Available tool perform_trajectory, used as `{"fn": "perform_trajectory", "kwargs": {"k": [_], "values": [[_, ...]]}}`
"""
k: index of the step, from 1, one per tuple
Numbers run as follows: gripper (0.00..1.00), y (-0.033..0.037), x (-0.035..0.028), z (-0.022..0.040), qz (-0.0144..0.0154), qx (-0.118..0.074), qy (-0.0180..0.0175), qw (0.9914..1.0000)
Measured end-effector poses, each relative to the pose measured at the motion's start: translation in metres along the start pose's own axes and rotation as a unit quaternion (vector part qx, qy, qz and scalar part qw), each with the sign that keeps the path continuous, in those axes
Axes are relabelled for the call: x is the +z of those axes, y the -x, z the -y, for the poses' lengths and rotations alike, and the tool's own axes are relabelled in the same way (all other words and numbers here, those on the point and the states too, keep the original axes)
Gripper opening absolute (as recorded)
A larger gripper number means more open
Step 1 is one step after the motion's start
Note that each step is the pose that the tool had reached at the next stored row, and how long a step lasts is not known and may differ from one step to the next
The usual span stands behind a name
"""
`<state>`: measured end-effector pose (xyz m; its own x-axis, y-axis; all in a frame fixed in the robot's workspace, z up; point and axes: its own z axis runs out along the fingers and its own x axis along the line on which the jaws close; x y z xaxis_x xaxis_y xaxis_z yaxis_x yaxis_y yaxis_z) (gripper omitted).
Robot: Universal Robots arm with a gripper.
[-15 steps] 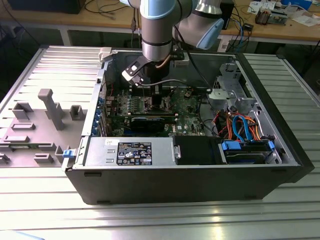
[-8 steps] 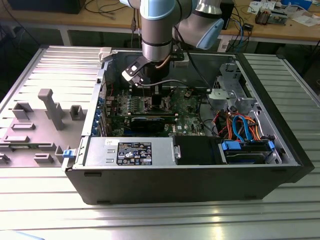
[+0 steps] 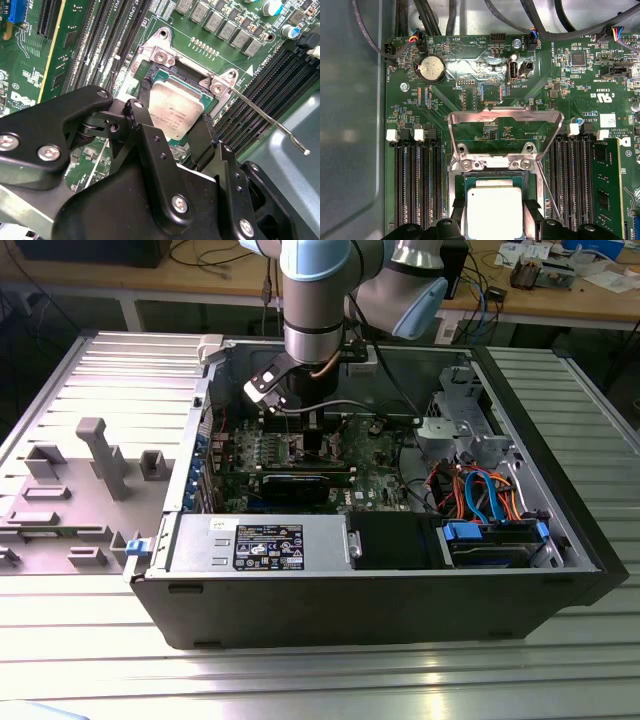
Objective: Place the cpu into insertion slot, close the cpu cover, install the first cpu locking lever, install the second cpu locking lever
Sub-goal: 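Place the cpu into insertion slot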
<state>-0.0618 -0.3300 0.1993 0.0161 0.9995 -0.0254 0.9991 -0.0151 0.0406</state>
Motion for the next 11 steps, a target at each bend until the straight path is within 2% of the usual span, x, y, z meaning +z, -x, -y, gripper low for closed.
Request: {"fn": "perform_trajectory", "kwargs": {"k": [6,7,8,11], "values": [[0.55,0.0000,0.0001,0.0000,-0.0001,0.000,0.0000,1.00000],[0.55,0.0000,0.0000,0.0000,0.0000,0.000,0.0000,1.00000],[0.62,0.0000,0.0000,0.0000,0.0000,0.000,0.0000,1.00000],[0.62,0.0000,0.0000,0.0000,0.0000,0.000,0.0000,1.00000]]}}
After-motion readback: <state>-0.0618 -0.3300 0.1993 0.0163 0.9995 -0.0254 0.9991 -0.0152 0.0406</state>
